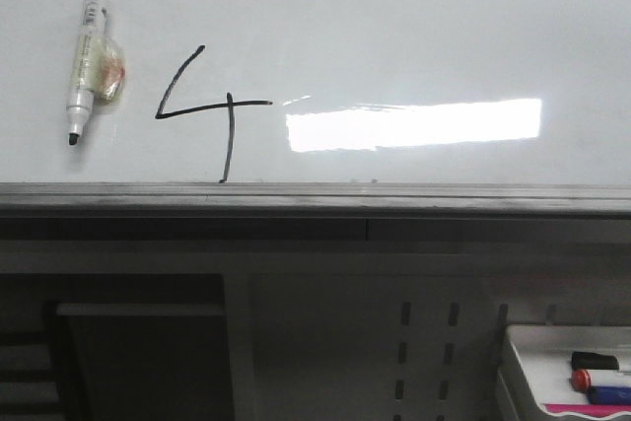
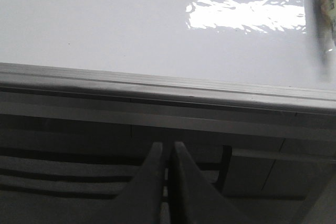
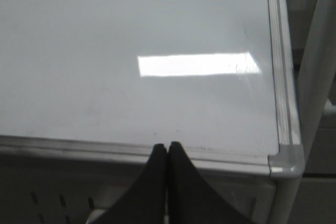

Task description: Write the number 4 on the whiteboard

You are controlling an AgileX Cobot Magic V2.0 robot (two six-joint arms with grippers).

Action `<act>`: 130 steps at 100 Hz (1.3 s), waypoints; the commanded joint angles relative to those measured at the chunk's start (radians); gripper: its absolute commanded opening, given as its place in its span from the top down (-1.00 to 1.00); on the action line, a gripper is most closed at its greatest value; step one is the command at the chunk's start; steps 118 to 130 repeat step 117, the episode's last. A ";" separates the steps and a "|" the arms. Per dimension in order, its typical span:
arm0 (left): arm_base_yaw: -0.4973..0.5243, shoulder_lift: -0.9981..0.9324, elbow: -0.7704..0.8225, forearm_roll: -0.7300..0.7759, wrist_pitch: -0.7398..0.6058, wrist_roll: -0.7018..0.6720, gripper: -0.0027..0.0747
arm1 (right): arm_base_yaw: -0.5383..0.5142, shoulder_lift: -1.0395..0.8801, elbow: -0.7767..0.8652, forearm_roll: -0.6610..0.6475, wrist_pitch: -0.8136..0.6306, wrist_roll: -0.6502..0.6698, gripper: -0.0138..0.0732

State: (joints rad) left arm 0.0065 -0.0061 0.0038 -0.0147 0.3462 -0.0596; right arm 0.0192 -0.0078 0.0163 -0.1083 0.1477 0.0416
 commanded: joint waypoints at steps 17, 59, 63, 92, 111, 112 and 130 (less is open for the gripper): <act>0.002 -0.024 0.035 0.000 -0.043 -0.009 0.98 | -0.010 -0.018 0.018 0.001 0.183 -0.001 0.80; 0.002 -0.024 0.035 0.000 -0.043 -0.009 0.98 | -0.010 -0.018 0.018 0.001 0.177 -0.001 0.80; 0.002 -0.024 0.035 0.000 -0.043 -0.009 0.98 | -0.010 -0.018 0.018 0.001 0.177 -0.001 0.80; 0.002 -0.024 0.035 0.000 -0.043 -0.009 0.98 | -0.010 -0.018 0.018 0.001 0.177 -0.001 0.80; 0.002 -0.024 0.035 0.000 -0.043 -0.009 0.98 | -0.010 -0.018 0.018 0.001 0.177 -0.001 0.80; 0.002 -0.024 0.035 0.000 -0.043 -0.009 0.98 | -0.010 -0.018 0.018 0.001 0.177 -0.001 0.80; 0.002 -0.024 0.035 0.000 -0.043 -0.009 0.98 | -0.010 -0.018 0.018 0.001 0.177 -0.001 0.80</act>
